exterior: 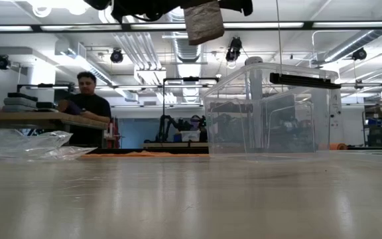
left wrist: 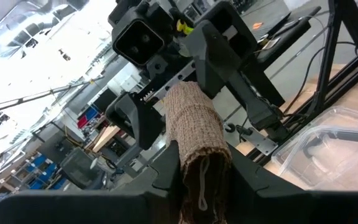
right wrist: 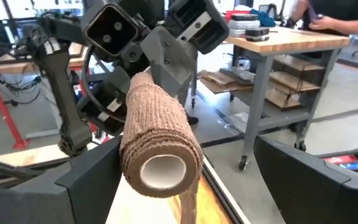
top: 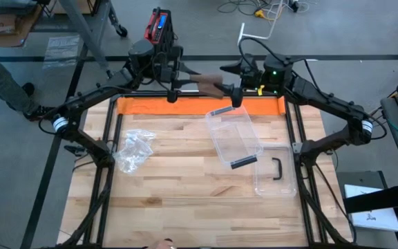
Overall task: Roll bandage
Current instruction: Roll the brown bandage
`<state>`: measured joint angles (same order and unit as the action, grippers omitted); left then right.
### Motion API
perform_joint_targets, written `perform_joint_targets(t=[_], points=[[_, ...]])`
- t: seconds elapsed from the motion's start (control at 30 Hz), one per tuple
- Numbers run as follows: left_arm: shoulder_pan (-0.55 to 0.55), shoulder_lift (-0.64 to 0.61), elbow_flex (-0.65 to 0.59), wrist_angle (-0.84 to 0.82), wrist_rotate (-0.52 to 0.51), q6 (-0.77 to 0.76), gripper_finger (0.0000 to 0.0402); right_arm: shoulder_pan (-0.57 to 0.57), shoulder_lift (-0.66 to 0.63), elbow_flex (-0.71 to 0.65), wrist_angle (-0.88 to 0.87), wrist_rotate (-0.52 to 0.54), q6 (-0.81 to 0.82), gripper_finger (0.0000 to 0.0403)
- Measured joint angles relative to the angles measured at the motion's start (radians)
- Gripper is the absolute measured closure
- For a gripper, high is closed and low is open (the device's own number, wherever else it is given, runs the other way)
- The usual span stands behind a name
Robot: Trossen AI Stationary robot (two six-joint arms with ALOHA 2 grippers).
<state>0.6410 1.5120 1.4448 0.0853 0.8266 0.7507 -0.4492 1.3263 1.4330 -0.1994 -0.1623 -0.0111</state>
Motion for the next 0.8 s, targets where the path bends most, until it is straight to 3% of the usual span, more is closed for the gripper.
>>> perform_joint_targets(t=[0.1, 0.5, 0.63, 0.8], points=[[-0.007, 0.002, 0.000, 0.001, 0.004, 0.018, 0.0327, -0.001, 0.013, 0.000, 0.003, -0.053, 0.019, 0.0054], [-0.010, 0.004, 0.000, 0.004, -0.003, 0.022, 0.0326, 0.020, 0.044, 0.000, 0.039, -0.055, 0.027, 0.0059], [-0.010, 0.004, 0.000, 0.003, -0.005, 0.019, 0.0327, 0.037, 0.045, 0.000, 0.060, -0.055, 0.014, 0.0092], [-0.010, 0.004, 0.000, 0.004, -0.006, 0.019, 0.0326, 0.039, 0.045, 0.000, 0.056, -0.055, 0.012, 0.0164]])
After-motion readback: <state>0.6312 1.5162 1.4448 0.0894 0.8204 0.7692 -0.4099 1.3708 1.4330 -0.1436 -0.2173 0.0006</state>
